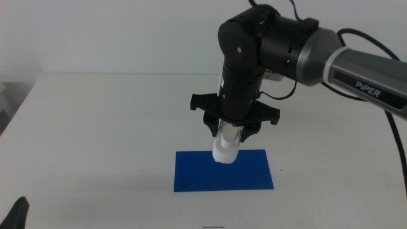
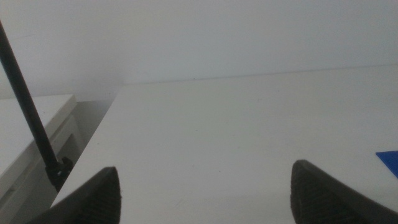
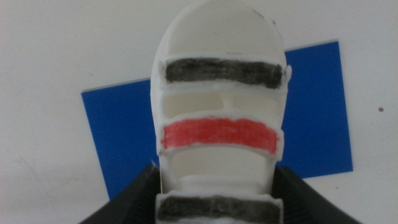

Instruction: Use one arm to grab the shoe from the table and place it on the mat.

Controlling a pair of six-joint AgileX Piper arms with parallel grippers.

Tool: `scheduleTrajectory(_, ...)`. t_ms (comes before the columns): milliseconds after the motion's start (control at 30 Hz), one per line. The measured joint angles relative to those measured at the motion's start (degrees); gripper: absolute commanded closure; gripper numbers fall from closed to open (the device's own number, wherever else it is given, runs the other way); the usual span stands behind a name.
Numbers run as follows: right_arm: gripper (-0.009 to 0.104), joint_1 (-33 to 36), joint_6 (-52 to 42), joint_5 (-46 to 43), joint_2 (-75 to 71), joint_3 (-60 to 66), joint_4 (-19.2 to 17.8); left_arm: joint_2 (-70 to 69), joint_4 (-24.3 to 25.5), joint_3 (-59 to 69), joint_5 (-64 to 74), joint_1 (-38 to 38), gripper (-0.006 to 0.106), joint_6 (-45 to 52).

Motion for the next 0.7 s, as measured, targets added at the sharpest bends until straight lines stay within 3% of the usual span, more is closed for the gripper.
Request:
scheduleTrajectory(300,0.096,0.2,-6.0,0.0,0.6,0.0,-0.1,0.0,0.0,0.0,0.0,0.0,0.007,0.0)
scheduleTrajectory(700,0.096,0.2,-41.7,0.0,0.6,0.0,-0.3,0.0,0.0,0.0,0.0,0.0,0.007,0.0)
